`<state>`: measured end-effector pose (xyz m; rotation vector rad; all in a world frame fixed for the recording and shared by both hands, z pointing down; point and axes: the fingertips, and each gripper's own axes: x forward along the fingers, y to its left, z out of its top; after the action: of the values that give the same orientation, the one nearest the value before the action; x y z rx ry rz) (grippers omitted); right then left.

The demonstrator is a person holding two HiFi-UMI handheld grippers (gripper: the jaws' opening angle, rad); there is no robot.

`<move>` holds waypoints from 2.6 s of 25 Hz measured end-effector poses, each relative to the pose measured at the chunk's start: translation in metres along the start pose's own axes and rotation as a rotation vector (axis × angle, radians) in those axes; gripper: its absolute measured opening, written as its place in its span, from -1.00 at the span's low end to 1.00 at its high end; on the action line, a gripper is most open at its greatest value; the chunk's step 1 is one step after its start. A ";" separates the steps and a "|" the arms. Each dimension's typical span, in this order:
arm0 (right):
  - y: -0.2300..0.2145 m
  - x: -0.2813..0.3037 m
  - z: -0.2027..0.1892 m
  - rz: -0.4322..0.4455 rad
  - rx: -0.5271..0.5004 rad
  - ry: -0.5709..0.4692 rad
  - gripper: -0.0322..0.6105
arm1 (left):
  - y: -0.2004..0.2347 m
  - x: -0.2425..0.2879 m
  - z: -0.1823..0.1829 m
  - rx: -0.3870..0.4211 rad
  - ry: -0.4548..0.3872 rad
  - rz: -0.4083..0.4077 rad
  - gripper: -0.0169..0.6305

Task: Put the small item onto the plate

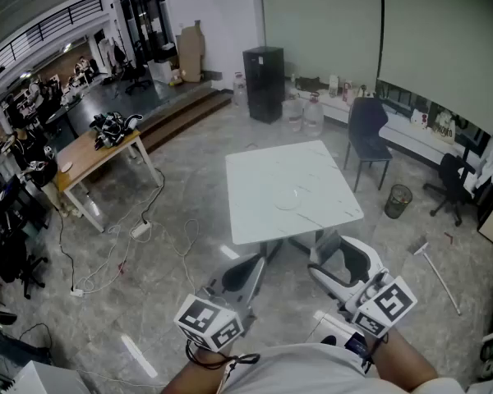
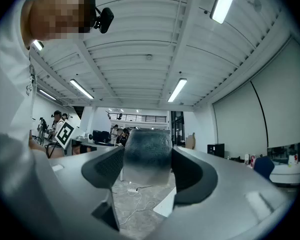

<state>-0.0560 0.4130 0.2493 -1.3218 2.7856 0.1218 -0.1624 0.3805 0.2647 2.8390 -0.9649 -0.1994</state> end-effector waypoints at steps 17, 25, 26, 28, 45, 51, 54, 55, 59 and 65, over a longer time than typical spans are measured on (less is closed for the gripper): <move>-0.020 0.000 -0.010 -0.024 0.014 -0.007 0.02 | 0.006 0.015 -0.020 -0.020 0.023 -0.003 -0.93; -0.075 0.012 -0.025 -0.003 0.034 -0.005 0.02 | 0.021 0.065 -0.030 -0.024 0.037 0.031 -0.93; -0.086 0.014 -0.027 0.001 0.037 -0.005 0.02 | 0.023 0.074 -0.031 -0.021 0.039 0.035 -0.93; -0.110 0.020 -0.031 0.008 0.045 -0.002 0.02 | 0.029 0.096 -0.032 -0.015 0.043 0.044 -0.93; -0.332 0.082 -0.066 0.185 0.078 0.035 0.02 | 0.097 0.313 -0.063 -0.020 0.071 0.192 -0.93; -0.374 0.089 -0.080 0.217 0.102 0.043 0.02 | 0.102 0.358 -0.077 -0.020 0.104 0.205 -0.93; -0.391 0.096 -0.089 0.215 0.121 0.048 0.02 | 0.111 0.372 -0.076 -0.012 0.102 0.215 -0.93; -0.395 0.099 -0.092 0.214 0.128 0.051 0.02 | 0.114 0.376 -0.077 -0.012 0.102 0.216 -0.93; -0.409 0.111 -0.099 0.203 0.121 0.061 0.02 | 0.134 0.391 -0.083 -0.013 0.093 0.204 -0.93; -0.426 0.149 -0.109 0.181 0.110 0.077 0.02 | 0.181 0.410 -0.085 -0.029 0.090 0.181 -0.93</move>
<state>0.1783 0.0197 0.3252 -1.0716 2.9247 -0.0762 0.0671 -0.0054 0.3460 2.6897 -1.1804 -0.0651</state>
